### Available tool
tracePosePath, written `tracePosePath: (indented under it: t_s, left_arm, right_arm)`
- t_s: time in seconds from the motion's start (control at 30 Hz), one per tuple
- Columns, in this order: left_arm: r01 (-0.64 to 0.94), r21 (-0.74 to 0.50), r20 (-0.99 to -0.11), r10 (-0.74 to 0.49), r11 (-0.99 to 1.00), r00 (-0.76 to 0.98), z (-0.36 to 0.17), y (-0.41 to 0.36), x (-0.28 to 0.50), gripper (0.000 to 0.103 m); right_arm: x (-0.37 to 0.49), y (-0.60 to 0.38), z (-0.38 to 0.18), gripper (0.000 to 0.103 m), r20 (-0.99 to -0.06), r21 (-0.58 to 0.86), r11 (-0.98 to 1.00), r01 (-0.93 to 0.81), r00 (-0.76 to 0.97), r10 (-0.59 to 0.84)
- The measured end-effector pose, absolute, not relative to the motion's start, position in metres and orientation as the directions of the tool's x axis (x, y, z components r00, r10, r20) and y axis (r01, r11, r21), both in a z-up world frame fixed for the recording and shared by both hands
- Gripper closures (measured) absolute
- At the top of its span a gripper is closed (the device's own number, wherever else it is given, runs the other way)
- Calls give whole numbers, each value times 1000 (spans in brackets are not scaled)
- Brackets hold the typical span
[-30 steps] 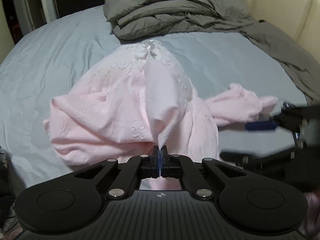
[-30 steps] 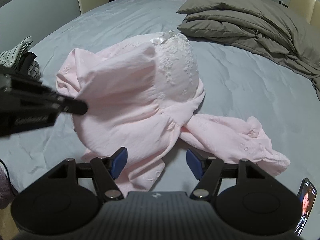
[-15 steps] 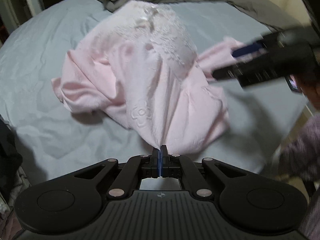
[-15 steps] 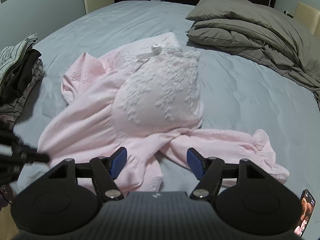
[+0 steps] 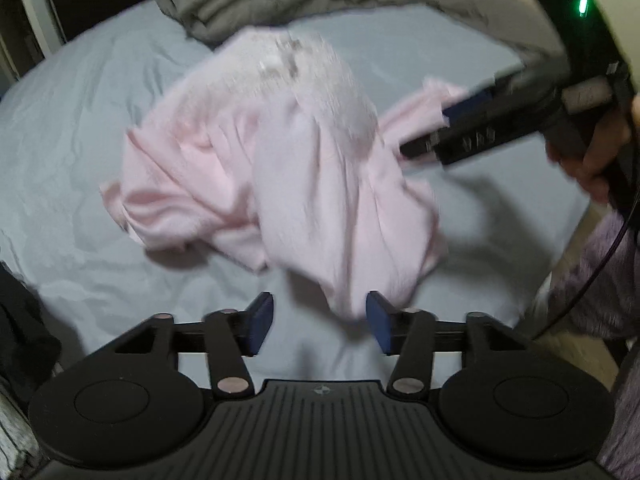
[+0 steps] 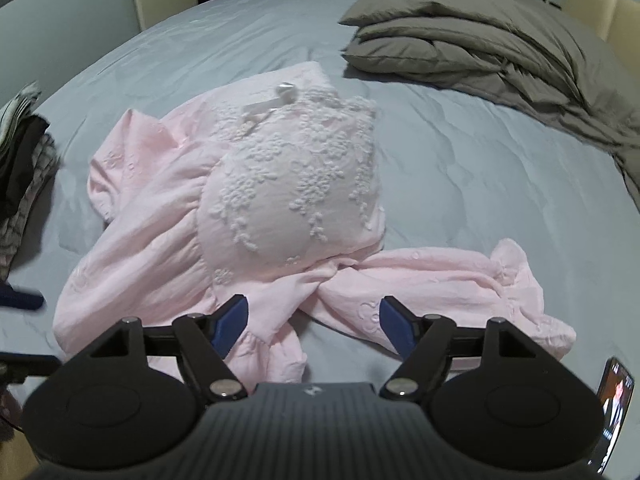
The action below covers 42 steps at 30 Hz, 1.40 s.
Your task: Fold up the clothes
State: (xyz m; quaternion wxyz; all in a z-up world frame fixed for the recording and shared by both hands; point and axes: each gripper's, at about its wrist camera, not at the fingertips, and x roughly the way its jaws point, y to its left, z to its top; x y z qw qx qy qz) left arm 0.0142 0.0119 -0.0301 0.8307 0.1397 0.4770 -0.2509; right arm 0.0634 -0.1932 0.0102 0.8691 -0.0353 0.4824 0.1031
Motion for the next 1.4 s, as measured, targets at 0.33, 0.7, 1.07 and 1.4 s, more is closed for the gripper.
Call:
tracePosePath:
  t_s: [0.33,0.7,1.07,1.4]
  left_arm:
    - [460,-56,-835,-295,886,465,-26,6,48,47]
    - [446,-11,-902,-202,895,383,-61,-34,80,80]
    - [545,-15,-944,-192,838,269,-74,-45,52,103]
    - [691,-111,-958,-261,714,117,-89,-59,-7,103]
  right_arm:
    - [74,-203,3,24,-854,76,986,-149,501,141]
    - [104,-214,-22,22,-881,203,978,-39,429,200]
    - [103,-207,-2,21,-846,294,955,-36,456,277]
    - [88,-203,10,20,-821,351,934,-59,460,338]
